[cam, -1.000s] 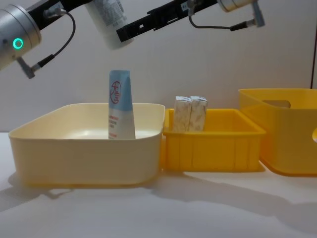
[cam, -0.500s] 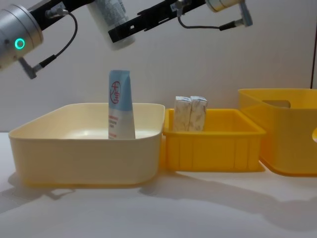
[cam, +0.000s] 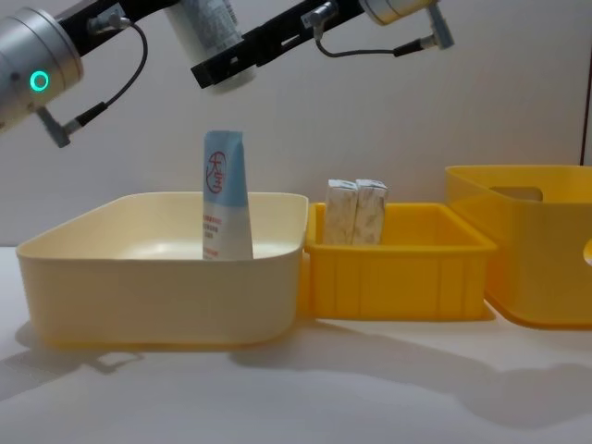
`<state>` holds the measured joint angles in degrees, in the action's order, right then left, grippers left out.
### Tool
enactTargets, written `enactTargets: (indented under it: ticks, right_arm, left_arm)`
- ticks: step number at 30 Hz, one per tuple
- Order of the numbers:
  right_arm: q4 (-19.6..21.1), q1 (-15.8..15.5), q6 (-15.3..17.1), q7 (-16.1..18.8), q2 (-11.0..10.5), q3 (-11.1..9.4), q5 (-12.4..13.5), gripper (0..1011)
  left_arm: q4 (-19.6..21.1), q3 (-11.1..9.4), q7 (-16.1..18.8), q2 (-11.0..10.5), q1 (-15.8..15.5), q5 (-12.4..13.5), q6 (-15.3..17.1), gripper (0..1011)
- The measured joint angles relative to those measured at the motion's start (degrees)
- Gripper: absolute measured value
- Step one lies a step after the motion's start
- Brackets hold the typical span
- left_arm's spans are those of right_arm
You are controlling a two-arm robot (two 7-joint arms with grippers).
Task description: Bimanual collaborative sorting of washing and personal care products
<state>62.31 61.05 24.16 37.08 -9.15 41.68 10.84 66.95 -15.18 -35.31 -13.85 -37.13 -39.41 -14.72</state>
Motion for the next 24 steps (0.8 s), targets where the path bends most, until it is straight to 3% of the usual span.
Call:
enactTargets:
  ticks: [17, 24]
  right_arm:
    - [-2.2, 1.3, -1.9, -1.4, 1.5, 0.7, -2.1, 1000]
    - [-2.6, 1.5, -2.1, -1.7, 1.8, 0.8, -2.4, 868]
  left_arm:
    - [0.8, -0.2, 1.1, -0.2, 0.4, 0.6, 0.6, 315]
    - [1.1, -0.2, 1.4, -0.2, 0.4, 0.8, 0.7, 316]
